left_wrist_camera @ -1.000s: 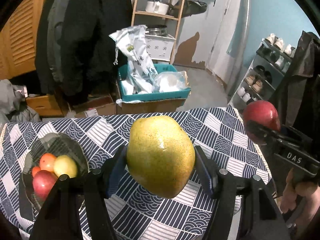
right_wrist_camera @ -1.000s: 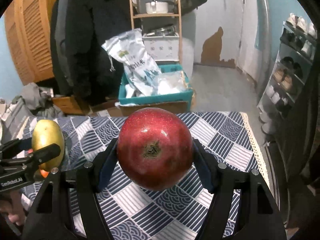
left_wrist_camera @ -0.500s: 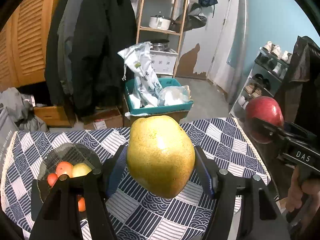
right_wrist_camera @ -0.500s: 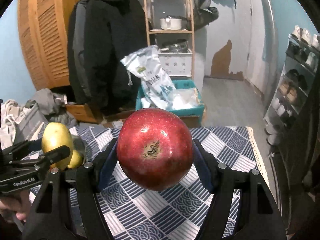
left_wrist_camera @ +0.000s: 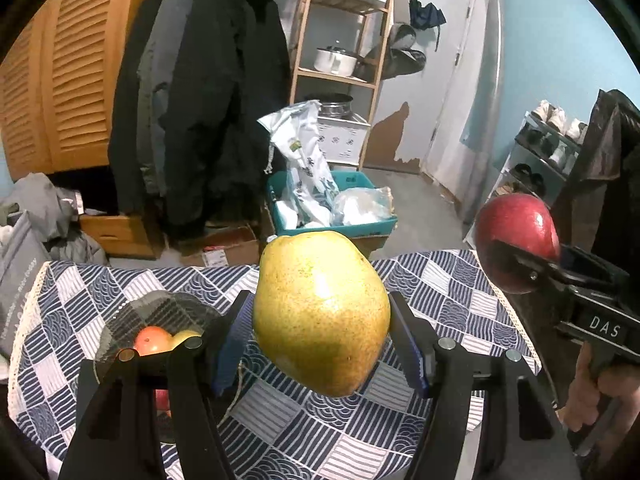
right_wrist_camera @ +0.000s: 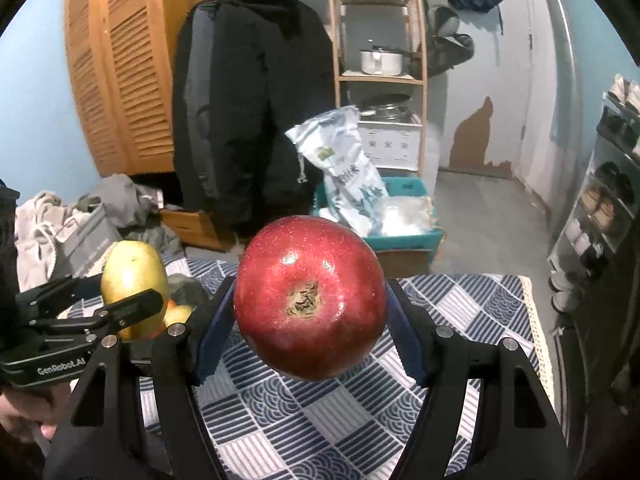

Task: Organize fruits
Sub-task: 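Carry the pear in the left tool over the glass bowl while the right tool carries the apple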

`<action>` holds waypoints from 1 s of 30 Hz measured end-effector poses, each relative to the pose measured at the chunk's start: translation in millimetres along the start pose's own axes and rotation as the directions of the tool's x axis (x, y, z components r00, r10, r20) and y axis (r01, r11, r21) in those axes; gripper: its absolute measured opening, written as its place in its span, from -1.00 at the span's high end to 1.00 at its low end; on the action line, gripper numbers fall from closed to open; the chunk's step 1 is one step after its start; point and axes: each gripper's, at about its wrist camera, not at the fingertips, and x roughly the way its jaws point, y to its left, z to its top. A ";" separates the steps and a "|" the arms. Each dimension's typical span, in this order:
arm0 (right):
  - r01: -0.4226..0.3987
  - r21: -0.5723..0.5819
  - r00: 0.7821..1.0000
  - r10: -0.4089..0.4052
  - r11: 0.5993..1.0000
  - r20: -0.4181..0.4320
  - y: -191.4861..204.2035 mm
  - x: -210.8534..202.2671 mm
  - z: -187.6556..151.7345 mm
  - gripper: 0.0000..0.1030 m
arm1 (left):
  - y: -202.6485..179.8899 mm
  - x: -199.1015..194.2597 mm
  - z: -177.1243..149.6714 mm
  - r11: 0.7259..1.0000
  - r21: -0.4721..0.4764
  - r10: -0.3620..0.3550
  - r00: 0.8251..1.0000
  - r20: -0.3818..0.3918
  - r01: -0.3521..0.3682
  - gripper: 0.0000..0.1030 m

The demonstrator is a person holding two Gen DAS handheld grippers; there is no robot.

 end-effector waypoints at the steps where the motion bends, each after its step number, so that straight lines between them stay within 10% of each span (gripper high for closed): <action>1: -0.004 -0.001 1.000 0.004 1.000 -0.001 2.6 1.1 0.4 -0.40 | 4.8 -0.9 -0.8 1.000 -0.007 0.005 1.000 0.000 -0.005 -0.31; 30: -0.199 -0.069 0.965 0.183 0.978 -0.186 124.8 147.3 5.8 -0.40 | 162.8 37.2 -36.4 0.946 -0.269 0.156 0.981 -0.118 -0.183 -0.31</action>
